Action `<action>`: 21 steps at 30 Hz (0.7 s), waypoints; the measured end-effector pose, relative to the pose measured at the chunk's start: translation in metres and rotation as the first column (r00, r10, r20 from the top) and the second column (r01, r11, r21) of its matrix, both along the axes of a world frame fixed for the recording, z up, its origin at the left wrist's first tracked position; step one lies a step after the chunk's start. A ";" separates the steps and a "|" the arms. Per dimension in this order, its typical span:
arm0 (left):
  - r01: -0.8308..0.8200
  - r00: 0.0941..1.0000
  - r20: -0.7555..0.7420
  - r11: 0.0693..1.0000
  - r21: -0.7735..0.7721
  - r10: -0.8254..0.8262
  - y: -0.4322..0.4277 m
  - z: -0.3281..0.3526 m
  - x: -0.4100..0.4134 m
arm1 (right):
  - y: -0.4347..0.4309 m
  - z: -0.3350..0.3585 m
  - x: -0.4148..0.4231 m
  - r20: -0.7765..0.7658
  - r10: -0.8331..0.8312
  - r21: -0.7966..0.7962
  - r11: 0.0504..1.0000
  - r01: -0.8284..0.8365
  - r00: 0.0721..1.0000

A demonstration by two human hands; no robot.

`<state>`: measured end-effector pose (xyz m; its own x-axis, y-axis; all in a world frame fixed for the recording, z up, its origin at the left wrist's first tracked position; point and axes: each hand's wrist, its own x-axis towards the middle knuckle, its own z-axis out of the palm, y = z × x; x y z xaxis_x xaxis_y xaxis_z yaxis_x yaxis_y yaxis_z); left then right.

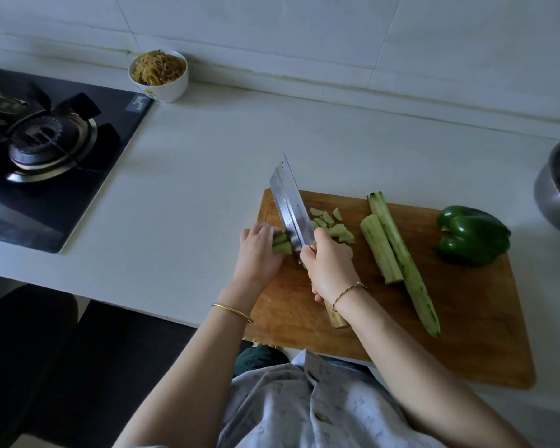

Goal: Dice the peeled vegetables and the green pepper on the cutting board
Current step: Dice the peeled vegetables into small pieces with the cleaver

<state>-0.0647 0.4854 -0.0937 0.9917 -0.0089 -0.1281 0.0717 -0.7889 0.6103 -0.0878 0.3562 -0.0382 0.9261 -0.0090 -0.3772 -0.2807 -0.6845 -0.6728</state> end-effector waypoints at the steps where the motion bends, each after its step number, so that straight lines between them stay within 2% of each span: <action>1: 0.004 1.000 0.002 1.000 0.001 -0.004 0.001 0.000 0.000 | 0.002 -0.001 0.001 -0.004 0.011 -0.023 1.000 -0.011 1.000; 3: 0.007 1.000 0.002 1.000 -0.007 -0.007 0.001 0.000 0.000 | 0.004 -0.005 0.002 -0.015 0.016 -0.036 0.999 -0.017 1.000; 9: 0.000 1.000 -0.030 0.999 -0.032 -0.001 0.003 0.002 0.000 | -0.001 -0.005 -0.001 0.000 -0.057 0.095 0.994 0.057 0.998; 14: -0.033 0.999 -0.043 0.999 -0.030 0.031 0.005 0.001 0.001 | -0.003 0.003 -0.005 0.042 -0.036 0.119 0.992 0.031 0.998; 21: -0.036 0.999 -0.043 0.999 -0.031 0.034 0.006 -0.002 0.002 | -0.003 0.001 -0.007 -0.003 -0.022 0.104 0.994 0.022 1.000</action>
<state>-0.0630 0.4910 -0.0959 0.9852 0.0208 -0.1700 0.1250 -0.7657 0.6309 -0.0949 0.3534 -0.0377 0.9253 0.0103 -0.3791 -0.2963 -0.6043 -0.7396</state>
